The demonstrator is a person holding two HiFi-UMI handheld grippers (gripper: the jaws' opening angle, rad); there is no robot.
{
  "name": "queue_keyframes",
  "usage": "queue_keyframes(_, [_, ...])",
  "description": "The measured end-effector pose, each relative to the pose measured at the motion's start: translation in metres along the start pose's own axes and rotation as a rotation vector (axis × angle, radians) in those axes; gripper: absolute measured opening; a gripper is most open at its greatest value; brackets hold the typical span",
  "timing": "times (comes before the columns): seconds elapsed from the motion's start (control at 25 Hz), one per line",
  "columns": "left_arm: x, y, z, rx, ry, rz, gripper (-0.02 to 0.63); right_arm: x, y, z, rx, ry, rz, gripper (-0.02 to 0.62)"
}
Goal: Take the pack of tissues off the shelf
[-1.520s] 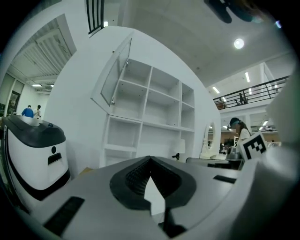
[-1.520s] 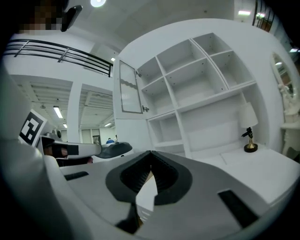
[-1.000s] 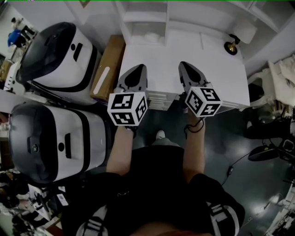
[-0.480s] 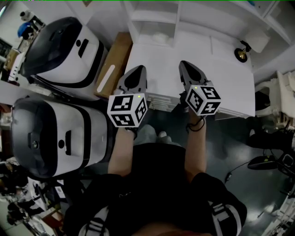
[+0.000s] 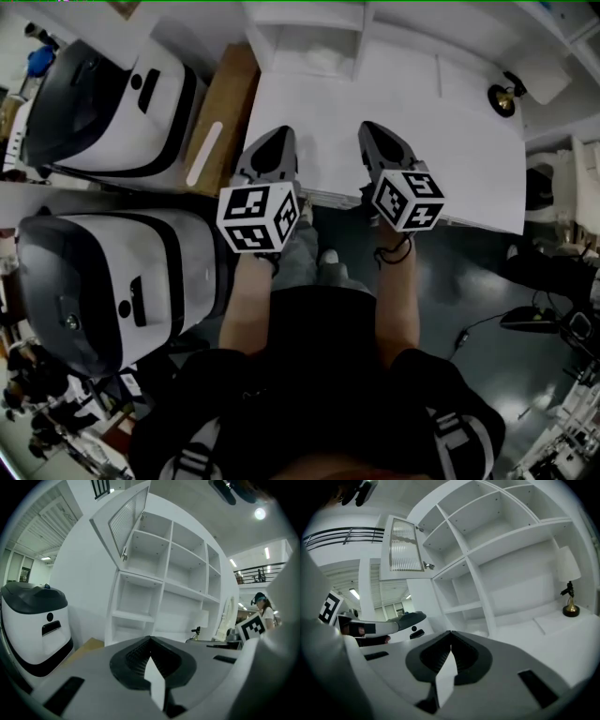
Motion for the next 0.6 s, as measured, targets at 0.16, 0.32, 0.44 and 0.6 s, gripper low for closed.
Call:
queue_keyframes(0.16, [0.013,0.014,0.047,-0.008,0.044,-0.009,0.009,0.021,-0.017,0.03,-0.013,0.061,0.005,0.02])
queue_keyframes(0.32, [0.027,0.024,0.07,0.012,0.089,-0.04,0.009,0.038,-0.02,0.051,-0.015,0.117,0.009,0.02])
queue_keyframes(0.44, [0.033,0.044,0.082,0.007,0.116,-0.057,0.009,0.046,-0.015,0.074,-0.03,0.133,0.004,0.02])
queue_keyframes(0.6, [0.039,0.066,0.102,-0.006,0.16,-0.063,0.009,0.055,-0.016,0.102,-0.042,0.149,0.012,0.02])
Point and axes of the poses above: the fingertips, and each gripper's own axes: z forward along the fingers, y to its left, x out of its underside, the point moved 3 cm from there along -z, backward along the fingers, and after that the axes turned 10 degrees about -z, right-handed, at the moved point
